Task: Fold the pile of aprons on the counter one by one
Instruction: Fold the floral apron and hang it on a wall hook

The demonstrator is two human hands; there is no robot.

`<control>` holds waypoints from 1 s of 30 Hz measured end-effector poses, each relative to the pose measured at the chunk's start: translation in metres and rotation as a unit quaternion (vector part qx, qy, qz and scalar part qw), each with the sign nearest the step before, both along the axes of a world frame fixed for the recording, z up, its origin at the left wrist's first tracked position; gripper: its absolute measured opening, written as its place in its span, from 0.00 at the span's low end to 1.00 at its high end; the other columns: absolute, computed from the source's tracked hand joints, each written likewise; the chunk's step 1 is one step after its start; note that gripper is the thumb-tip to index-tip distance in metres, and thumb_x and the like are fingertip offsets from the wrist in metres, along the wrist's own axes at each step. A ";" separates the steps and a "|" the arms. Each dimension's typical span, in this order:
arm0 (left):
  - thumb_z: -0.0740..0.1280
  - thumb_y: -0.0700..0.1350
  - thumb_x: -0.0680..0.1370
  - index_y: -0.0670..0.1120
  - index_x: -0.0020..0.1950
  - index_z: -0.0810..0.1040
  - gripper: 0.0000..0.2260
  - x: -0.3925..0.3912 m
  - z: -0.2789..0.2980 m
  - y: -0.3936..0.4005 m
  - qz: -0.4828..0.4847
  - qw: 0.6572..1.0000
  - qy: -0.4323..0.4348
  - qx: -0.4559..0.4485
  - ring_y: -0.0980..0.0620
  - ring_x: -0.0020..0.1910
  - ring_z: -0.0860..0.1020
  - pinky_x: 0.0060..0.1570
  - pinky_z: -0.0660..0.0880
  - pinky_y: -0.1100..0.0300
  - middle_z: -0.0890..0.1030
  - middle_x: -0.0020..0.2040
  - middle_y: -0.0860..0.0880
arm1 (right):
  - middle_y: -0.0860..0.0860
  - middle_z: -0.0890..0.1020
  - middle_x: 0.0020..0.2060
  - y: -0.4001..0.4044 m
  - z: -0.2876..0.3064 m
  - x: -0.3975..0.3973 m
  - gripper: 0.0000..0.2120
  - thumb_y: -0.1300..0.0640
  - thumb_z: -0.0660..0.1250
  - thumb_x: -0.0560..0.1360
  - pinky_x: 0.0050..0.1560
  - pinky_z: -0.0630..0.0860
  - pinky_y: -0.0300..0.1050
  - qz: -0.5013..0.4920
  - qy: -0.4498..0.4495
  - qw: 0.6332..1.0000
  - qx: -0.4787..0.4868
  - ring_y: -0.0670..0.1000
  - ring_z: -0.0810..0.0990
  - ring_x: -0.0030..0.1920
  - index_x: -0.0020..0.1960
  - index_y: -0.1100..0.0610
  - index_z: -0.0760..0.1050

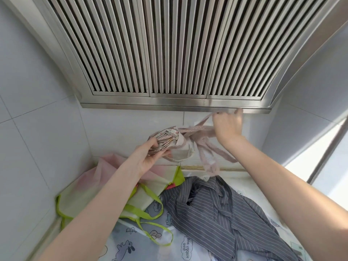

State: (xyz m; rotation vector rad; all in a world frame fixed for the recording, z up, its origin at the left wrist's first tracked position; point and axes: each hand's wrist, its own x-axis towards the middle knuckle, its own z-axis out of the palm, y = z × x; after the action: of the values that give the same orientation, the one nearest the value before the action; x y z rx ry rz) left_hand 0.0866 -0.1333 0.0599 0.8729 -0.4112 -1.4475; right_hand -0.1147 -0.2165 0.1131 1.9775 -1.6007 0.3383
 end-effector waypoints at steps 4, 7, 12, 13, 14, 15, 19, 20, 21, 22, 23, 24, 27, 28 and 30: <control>0.54 0.31 0.75 0.35 0.54 0.74 0.12 -0.003 0.009 0.009 -0.080 0.997 0.013 0.005 0.30 0.45 0.80 0.23 0.77 0.59 0.77 0.55 0.33 | 0.58 0.78 0.61 -0.015 -0.007 -0.002 0.15 0.74 0.57 0.73 0.61 0.71 0.45 0.163 -0.506 0.841 -0.100 0.54 0.79 0.53 0.50 0.64 0.80; 0.56 0.34 0.76 0.37 0.53 0.74 0.10 -0.006 0.012 0.011 -0.110 0.993 -0.002 0.031 0.31 0.38 0.81 0.25 0.79 0.59 0.79 0.50 0.33 | 0.56 0.82 0.52 -0.012 0.010 0.010 0.12 0.67 0.61 0.77 0.37 0.75 0.38 0.244 -0.863 0.441 0.025 0.45 0.81 0.37 0.57 0.59 0.78; 0.61 0.38 0.79 0.38 0.50 0.73 0.04 0.002 0.017 0.005 -0.068 0.996 -0.006 0.054 0.31 0.35 0.80 0.35 0.78 0.58 0.76 0.48 0.34 | 0.53 0.73 0.66 0.007 0.003 0.018 0.27 0.52 0.68 0.74 0.53 0.80 0.48 0.340 -0.633 0.608 0.338 0.51 0.82 0.53 0.71 0.53 0.66; 0.61 0.39 0.79 0.38 0.50 0.73 0.04 0.005 0.018 0.001 -0.060 0.996 -0.031 0.059 0.31 0.32 0.80 0.36 0.78 0.58 0.76 0.48 0.34 | 0.54 0.67 0.71 0.009 0.000 0.019 0.37 0.45 0.71 0.68 0.66 0.71 0.51 0.332 -0.489 0.706 0.389 0.53 0.74 0.65 0.74 0.52 0.61; 0.62 0.39 0.79 0.38 0.50 0.74 0.04 0.009 0.020 -0.002 -0.056 0.994 -0.066 0.067 0.32 0.31 0.80 0.36 0.78 0.58 0.76 0.47 0.35 | 0.54 0.60 0.74 0.010 -0.003 0.021 0.45 0.42 0.73 0.65 0.73 0.59 0.47 0.321 -0.339 0.777 0.423 0.53 0.64 0.72 0.75 0.54 0.57; 0.63 0.40 0.79 0.37 0.50 0.74 0.05 0.011 0.021 -0.005 -0.061 0.989 -0.107 0.076 0.33 0.30 0.80 0.35 0.78 0.58 0.77 0.46 0.35 | 0.54 0.55 0.76 0.012 -0.006 0.025 0.47 0.44 0.73 0.65 0.74 0.49 0.41 0.312 -0.221 0.816 0.433 0.51 0.56 0.75 0.76 0.58 0.55; 0.63 0.42 0.79 0.33 0.55 0.73 0.12 0.005 0.025 -0.008 -0.128 0.954 -0.251 0.098 0.36 0.31 0.81 0.30 0.80 0.61 0.79 0.46 0.33 | 0.54 0.60 0.74 0.013 -0.021 0.044 0.43 0.52 0.76 0.68 0.69 0.52 0.34 0.302 -0.167 0.868 0.357 0.50 0.56 0.75 0.75 0.57 0.58; 0.64 0.43 0.79 0.32 0.57 0.72 0.14 0.001 0.026 -0.007 -0.137 0.945 -0.280 0.101 0.38 0.31 0.82 0.29 0.80 0.61 0.79 0.47 0.32 | 0.53 0.66 0.72 0.010 -0.026 0.045 0.42 0.53 0.77 0.67 0.69 0.56 0.36 0.288 -0.191 0.875 0.340 0.51 0.61 0.73 0.74 0.57 0.60; 0.64 0.43 0.79 0.32 0.59 0.72 0.15 -0.002 0.024 -0.008 -0.132 0.940 -0.299 0.102 0.39 0.32 0.82 0.30 0.80 0.61 0.79 0.50 0.32 | 0.52 0.72 0.67 0.006 -0.032 0.045 0.39 0.53 0.78 0.66 0.68 0.61 0.40 0.268 -0.210 0.874 0.346 0.52 0.66 0.70 0.71 0.58 0.65; 0.65 0.44 0.79 0.33 0.60 0.71 0.17 -0.006 0.024 -0.007 -0.110 0.936 -0.322 0.092 0.41 0.34 0.82 0.32 0.81 0.60 0.79 0.53 0.33 | 0.53 0.77 0.61 0.002 -0.037 0.047 0.31 0.54 0.77 0.66 0.65 0.67 0.44 0.247 -0.217 0.875 0.356 0.53 0.72 0.65 0.66 0.59 0.71; 0.66 0.46 0.78 0.34 0.61 0.70 0.18 -0.009 0.021 -0.009 -0.072 0.923 -0.372 0.073 0.43 0.38 0.82 0.36 0.81 0.58 0.77 0.57 0.35 | 0.54 0.80 0.55 -0.003 -0.044 0.047 0.22 0.56 0.76 0.67 0.60 0.72 0.48 0.229 -0.226 0.878 0.354 0.55 0.76 0.60 0.59 0.60 0.76; 0.67 0.49 0.77 0.36 0.61 0.69 0.20 -0.013 0.019 -0.009 -0.022 0.892 -0.449 0.046 0.45 0.42 0.81 0.43 0.81 0.56 0.75 0.59 0.38 | 0.55 0.81 0.50 -0.005 -0.048 0.048 0.15 0.57 0.74 0.69 0.53 0.75 0.48 0.206 -0.236 0.886 0.343 0.56 0.79 0.54 0.53 0.61 0.78; 0.67 0.51 0.76 0.43 0.60 0.67 0.19 -0.040 0.020 0.000 0.110 0.741 -0.657 -0.081 0.50 0.47 0.72 0.48 0.68 0.60 0.65 0.55 0.50 | 0.54 0.79 0.36 0.003 -0.046 0.054 0.04 0.61 0.66 0.72 0.36 0.73 0.43 0.166 -0.237 0.911 0.293 0.54 0.79 0.41 0.38 0.60 0.75; 0.66 0.50 0.76 0.43 0.59 0.68 0.17 -0.049 0.020 0.001 0.096 0.719 -0.681 -0.100 0.49 0.48 0.72 0.46 0.66 0.61 0.65 0.53 0.50 | 0.52 0.75 0.31 0.012 -0.041 0.055 0.10 0.62 0.64 0.73 0.31 0.69 0.41 0.168 -0.234 0.914 0.286 0.52 0.76 0.37 0.33 0.59 0.70; 0.64 0.48 0.76 0.42 0.57 0.69 0.13 -0.055 0.017 -0.004 0.041 0.712 -0.696 -0.084 0.46 0.54 0.73 0.47 0.66 0.59 0.70 0.53 0.47 | 0.49 0.70 0.30 0.026 -0.033 0.056 0.15 0.63 0.61 0.74 0.31 0.64 0.41 0.174 -0.227 0.913 0.291 0.52 0.72 0.37 0.30 0.56 0.63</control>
State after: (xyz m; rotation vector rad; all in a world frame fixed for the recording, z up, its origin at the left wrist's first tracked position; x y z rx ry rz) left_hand 0.0311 -0.1378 0.0768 1.6971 -1.5619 -0.3665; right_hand -0.0584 -0.1908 0.0803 2.8240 -1.7588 0.5371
